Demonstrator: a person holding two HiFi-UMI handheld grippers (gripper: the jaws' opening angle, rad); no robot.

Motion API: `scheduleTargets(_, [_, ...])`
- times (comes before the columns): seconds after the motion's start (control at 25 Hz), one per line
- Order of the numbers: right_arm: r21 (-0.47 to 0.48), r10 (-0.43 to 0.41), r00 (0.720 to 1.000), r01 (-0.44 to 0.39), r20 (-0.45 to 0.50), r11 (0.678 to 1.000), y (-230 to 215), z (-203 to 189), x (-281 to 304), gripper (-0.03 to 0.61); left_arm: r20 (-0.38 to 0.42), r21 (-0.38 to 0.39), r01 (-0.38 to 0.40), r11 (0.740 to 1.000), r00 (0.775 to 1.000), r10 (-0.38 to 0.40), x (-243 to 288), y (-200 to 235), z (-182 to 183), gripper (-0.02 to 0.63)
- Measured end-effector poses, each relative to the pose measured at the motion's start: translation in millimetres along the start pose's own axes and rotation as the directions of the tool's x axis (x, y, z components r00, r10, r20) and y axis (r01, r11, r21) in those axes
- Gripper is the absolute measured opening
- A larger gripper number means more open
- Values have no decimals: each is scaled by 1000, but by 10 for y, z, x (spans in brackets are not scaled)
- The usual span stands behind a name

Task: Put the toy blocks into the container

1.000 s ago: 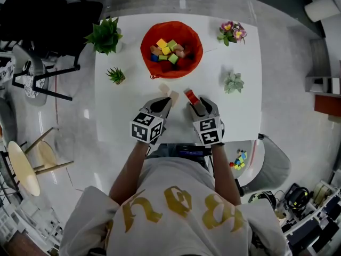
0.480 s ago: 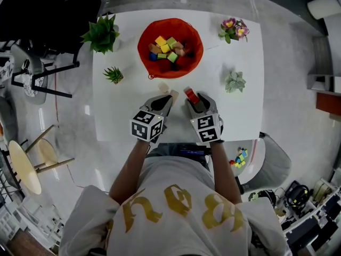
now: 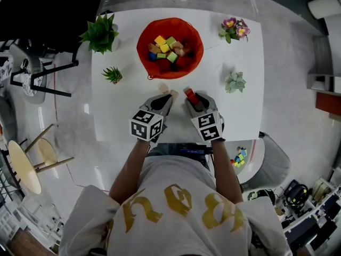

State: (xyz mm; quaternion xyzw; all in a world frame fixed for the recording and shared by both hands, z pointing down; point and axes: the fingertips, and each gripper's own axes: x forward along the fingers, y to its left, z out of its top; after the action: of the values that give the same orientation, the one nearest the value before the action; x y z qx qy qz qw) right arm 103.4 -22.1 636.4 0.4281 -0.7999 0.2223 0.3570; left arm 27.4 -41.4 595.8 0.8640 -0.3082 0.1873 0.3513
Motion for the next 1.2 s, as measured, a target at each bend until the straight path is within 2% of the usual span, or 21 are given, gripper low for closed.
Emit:
scheduleTargets(0.16, [13, -12, 1000, 12, -3, 1000, -11, -22, -17, 175, 1, -3, 2, 1000, 1000, -2, -3, -15, -1, 1])
scheduleTargets(0.44, [105, -34, 999, 31, 25, 994, -52, 1, -14, 175, 14, 0, -1, 1000, 1000, 1, -37, 27, 56, 1])
scheduleTargets(0.68, [132, -57, 998, 52, 38, 990, -67, -1, -91, 174, 33, 14, 10, 1000, 999, -10, -78, -14, 138, 0])
scheduleTargets(0.92, [239, -60, 995, 38, 83, 970, -96, 88, -184, 175, 54, 10, 37, 999, 998, -38, -124, -81, 202, 1])
scheduleTargets(1.2, [273, -80, 989, 44, 123, 961, -124, 189, -308, 175, 89, 15, 53, 998, 995, -54, -187, -150, 323, 0])
